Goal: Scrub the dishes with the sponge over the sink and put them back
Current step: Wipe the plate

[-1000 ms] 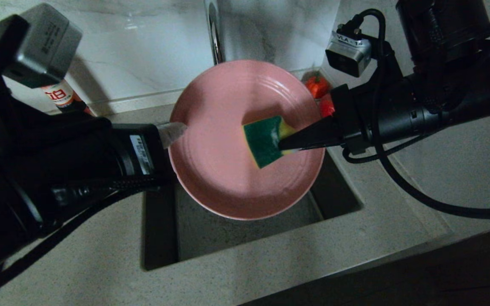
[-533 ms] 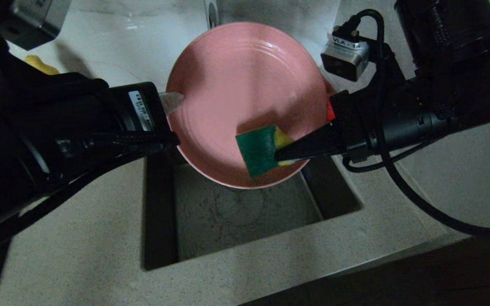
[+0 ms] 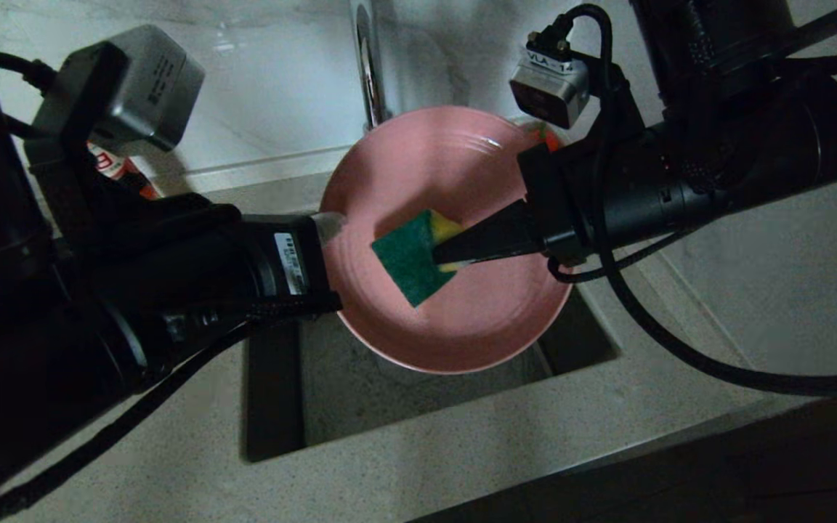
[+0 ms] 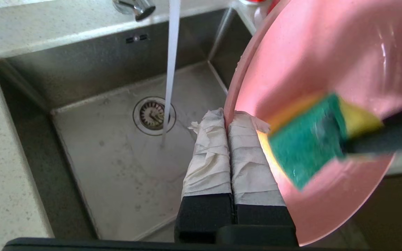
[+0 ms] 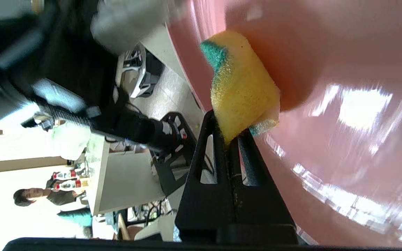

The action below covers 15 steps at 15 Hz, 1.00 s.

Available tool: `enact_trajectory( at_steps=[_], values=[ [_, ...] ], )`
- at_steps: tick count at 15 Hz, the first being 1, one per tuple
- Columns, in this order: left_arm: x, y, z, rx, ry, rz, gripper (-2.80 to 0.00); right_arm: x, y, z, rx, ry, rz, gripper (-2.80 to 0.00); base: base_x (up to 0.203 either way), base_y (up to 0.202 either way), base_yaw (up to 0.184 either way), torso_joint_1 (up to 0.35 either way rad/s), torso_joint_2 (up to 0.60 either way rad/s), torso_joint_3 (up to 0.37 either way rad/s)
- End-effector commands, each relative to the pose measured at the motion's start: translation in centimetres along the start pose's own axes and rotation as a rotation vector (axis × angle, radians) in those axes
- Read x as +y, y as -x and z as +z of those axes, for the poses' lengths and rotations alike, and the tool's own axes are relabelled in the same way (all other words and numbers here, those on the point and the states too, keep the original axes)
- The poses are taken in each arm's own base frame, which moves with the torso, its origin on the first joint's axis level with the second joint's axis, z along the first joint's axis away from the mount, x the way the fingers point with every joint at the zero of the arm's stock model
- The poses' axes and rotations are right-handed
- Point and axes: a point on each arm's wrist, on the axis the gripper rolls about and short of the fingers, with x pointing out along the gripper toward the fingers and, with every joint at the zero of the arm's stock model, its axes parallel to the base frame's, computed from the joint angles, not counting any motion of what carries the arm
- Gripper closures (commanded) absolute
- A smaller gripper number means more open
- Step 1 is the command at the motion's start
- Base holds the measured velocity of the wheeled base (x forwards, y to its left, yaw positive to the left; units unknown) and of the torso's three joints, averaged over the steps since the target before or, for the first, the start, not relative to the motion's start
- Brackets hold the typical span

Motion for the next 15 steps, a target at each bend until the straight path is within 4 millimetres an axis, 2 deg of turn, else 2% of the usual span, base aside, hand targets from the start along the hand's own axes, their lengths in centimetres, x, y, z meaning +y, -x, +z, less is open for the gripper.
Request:
enact_trajectory(
  at_steps=[1, 5, 9, 13, 15],
  values=[
    [0.2, 0.4, -0.5, 0.01, -0.009, -0.001, 0.0, -0.4, -0.3, 0.4, -0.013, 0.0, -0.013, 0.0, 0.0, 0.0, 0.0, 0.0, 0.0, 0.0],
    [0.7, 1.3, -0.4, 0.003, -0.005, -0.011, 0.0, -1.5, 0.6, 0.9, -0.056, -0.007, -0.066, 0.0, 0.0, 0.0, 0.0, 0.0, 0.0, 0.0],
    [1.3, 2.3, 0.1, -0.019, 0.011, -0.01, 0.0, -1.5, 2.3, 1.1, -0.083, -0.012, -0.087, 0.0, 0.0, 0.0, 0.0, 0.0, 0.0, 0.0],
    [1.7, 2.0, 1.6, -0.07, 0.04, 0.016, 0.0, -0.6, 3.7, 0.4, -0.06, -0.025, -0.087, 0.0, 0.0, 0.0, 0.0, 0.0, 0.0, 0.0],
    [1.4, 1.4, 2.4, -0.089, 0.052, 0.021, 0.0, -0.3, 3.3, -0.2, -0.027, -0.031, -0.076, 0.0, 0.0, 0.0, 0.0, 0.0, 0.0, 0.0]
  ],
)
